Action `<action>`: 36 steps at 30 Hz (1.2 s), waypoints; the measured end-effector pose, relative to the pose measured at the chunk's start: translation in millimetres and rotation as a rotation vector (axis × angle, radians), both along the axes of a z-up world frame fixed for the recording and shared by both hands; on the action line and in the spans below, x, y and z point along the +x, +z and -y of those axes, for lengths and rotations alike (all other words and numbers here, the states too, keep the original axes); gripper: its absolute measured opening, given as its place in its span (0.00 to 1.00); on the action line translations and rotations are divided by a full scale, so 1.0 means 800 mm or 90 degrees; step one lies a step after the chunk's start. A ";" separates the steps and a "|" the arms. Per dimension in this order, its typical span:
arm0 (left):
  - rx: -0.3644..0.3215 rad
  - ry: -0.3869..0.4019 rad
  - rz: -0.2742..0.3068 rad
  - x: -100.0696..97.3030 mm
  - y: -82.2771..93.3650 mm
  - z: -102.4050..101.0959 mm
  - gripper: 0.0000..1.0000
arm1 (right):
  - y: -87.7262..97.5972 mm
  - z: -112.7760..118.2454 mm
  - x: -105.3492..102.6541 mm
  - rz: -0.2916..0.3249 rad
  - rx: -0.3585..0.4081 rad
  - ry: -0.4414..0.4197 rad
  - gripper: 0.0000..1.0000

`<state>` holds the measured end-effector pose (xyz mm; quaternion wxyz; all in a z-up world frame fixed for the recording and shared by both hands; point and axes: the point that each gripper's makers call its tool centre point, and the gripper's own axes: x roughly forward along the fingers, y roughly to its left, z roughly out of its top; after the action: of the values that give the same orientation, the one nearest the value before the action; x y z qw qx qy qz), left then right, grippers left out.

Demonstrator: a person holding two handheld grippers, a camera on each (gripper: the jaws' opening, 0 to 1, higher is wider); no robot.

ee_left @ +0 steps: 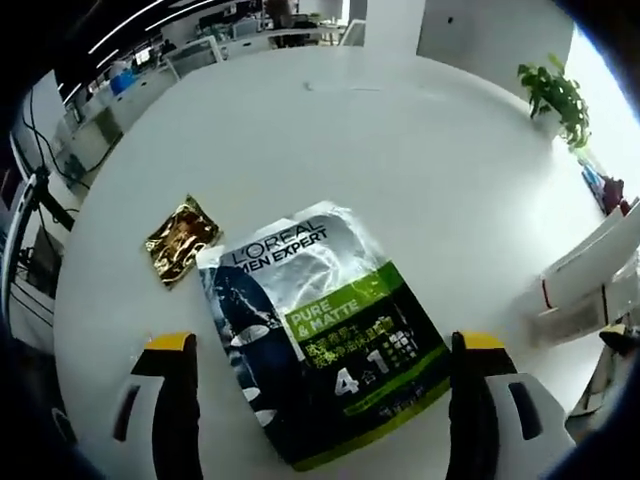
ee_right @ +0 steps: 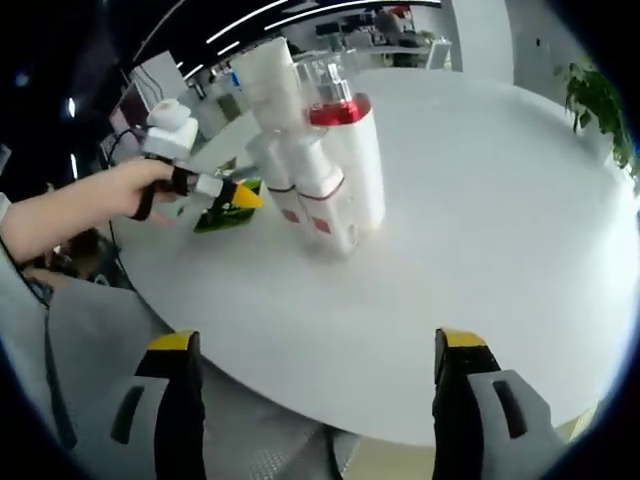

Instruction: Arrange the skincare products in the storage area until every visible bottle or jar stands upright without overlapping.

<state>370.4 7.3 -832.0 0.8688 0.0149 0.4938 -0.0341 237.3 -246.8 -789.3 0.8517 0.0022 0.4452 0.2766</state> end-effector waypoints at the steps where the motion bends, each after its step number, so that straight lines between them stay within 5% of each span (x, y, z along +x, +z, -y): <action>1: 0.001 -0.007 0.003 0.000 0.003 0.001 0.96 | 0.001 -0.001 0.001 0.000 0.001 0.000 0.96; 7: -0.002 -0.038 0.027 0.009 0.008 0.002 0.77 | 0.001 -0.004 0.003 0.000 0.002 0.003 0.95; 17: -0.008 -0.110 0.064 0.018 0.008 -0.003 0.64 | 0.002 -0.009 0.004 -0.002 0.002 0.008 0.95; 25: -0.009 -0.104 0.076 0.019 0.009 -0.013 0.58 | 0.002 -0.009 0.003 -0.002 0.003 0.008 0.95; 27: -0.011 -0.116 0.087 0.017 0.012 -0.013 0.40 | 0.001 -0.009 0.003 -0.003 0.002 0.009 0.95; 32: -0.027 -0.093 0.090 0.019 0.010 -0.027 0.23 | 0.001 -0.012 0.002 -0.002 0.003 0.012 0.95; 36: -0.092 -0.064 0.094 0.018 0.011 -0.020 0.19 | 0.004 -0.015 0.003 0.000 0.004 0.016 0.95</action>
<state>384.5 23.2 -823.5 0.8988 -0.0209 0.4233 -0.1120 239.7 -235.0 -786.4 0.8482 -0.0005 0.4442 0.2885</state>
